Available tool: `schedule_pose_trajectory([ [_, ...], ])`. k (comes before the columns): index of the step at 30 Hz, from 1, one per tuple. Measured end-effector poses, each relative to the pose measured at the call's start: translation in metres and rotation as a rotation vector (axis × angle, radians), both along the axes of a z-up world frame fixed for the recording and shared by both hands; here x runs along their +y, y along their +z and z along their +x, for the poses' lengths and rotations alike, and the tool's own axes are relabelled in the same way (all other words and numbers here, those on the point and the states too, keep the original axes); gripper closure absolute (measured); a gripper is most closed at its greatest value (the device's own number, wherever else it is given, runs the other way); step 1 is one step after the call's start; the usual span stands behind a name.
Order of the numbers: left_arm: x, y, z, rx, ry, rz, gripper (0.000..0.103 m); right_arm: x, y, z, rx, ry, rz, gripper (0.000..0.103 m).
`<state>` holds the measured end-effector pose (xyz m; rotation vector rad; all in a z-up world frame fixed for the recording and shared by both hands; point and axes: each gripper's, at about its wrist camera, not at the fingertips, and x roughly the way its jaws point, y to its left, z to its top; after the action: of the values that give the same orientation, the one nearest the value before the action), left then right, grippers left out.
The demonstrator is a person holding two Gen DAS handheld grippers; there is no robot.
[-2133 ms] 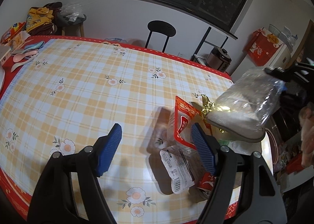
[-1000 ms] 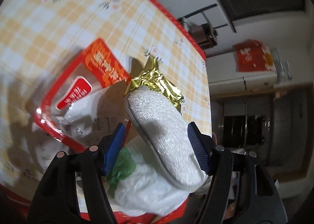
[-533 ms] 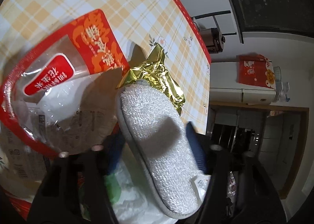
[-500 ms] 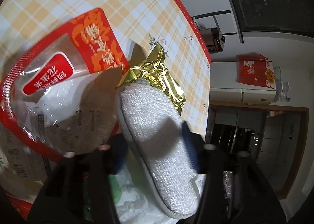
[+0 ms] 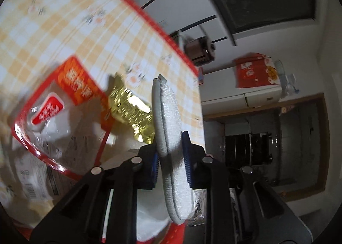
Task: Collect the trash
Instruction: 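Carry the clear tray in the right tool over the brown bin while the left tool holds the sponge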
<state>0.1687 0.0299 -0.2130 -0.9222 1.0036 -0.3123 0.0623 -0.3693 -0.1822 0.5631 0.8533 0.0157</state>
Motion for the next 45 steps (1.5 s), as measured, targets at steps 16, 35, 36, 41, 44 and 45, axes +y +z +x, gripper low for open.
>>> schedule_pose_trajectory([
  [16, -0.040, 0.121, -0.048, -0.387, -0.070, 0.329, 0.082, -0.014, 0.011, -0.002, -0.032, 0.033, -0.009, 0.086],
  [35, -0.156, 0.123, -0.051, -0.394, -0.128, 0.418, 0.081, -0.196, 0.003, 0.027, 0.002, -0.105, -0.201, 0.086],
  [36, -0.163, 0.121, -0.051, -0.389, -0.127, 0.424, 0.082, -0.207, -0.001, 0.030, 0.013, -0.114, -0.209, 0.086],
  [41, -0.187, 0.116, -0.053, -0.368, -0.118, 0.443, 0.081, -0.256, -0.032, 0.050, 0.066, -0.139, -0.217, 0.086],
  [44, -0.199, 0.112, -0.054, -0.355, -0.112, 0.447, 0.081, -0.272, -0.049, 0.063, 0.097, -0.135, -0.201, 0.086],
  [45, -0.203, 0.111, -0.054, -0.350, -0.110, 0.449, 0.082, -0.275, -0.054, 0.067, 0.107, -0.130, -0.200, 0.086],
])
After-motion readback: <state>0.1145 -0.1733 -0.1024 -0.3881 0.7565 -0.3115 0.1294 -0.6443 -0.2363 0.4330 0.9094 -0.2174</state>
